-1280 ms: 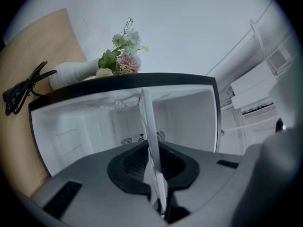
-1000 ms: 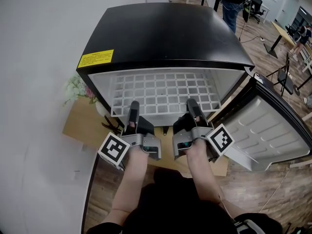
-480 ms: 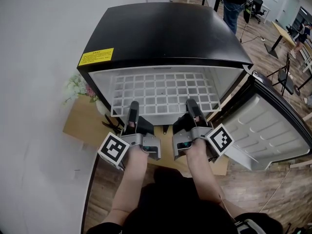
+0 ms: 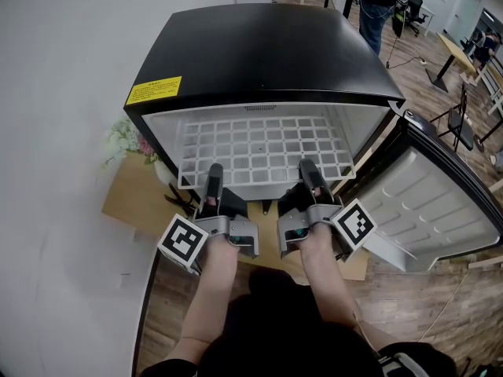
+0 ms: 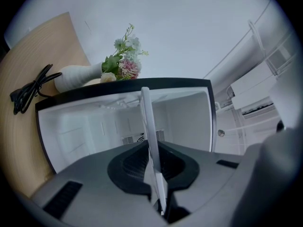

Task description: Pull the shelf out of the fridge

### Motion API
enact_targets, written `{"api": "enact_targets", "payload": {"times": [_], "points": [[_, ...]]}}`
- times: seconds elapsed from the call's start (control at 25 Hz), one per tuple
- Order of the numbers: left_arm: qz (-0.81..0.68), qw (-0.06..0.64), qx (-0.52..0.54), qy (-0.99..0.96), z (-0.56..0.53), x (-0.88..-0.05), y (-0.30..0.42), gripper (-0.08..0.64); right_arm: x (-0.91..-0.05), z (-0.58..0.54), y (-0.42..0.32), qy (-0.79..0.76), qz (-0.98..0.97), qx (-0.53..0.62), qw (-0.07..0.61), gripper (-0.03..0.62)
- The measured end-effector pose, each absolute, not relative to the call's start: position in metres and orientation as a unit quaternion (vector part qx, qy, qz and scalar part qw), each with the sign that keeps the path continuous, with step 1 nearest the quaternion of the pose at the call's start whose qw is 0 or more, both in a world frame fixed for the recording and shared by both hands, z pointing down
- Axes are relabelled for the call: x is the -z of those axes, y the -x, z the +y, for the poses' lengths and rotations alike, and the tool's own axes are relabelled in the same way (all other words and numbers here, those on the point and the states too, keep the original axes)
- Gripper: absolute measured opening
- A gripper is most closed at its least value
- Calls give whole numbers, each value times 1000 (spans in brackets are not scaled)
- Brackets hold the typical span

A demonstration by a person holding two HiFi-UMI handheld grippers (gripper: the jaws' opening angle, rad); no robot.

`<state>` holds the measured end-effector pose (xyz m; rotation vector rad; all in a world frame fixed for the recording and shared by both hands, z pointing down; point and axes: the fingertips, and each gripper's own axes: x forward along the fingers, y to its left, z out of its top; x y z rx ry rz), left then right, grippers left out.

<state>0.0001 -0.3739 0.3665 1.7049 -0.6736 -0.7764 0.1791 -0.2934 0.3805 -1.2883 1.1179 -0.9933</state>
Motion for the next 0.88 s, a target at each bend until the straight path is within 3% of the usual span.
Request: {"api": "enact_targets", "payload": {"times": [0.88], "points": [[-278,547,326,-719,-358,-365,8,34,-379,-277,-171,553,465,413,555,12]]}}
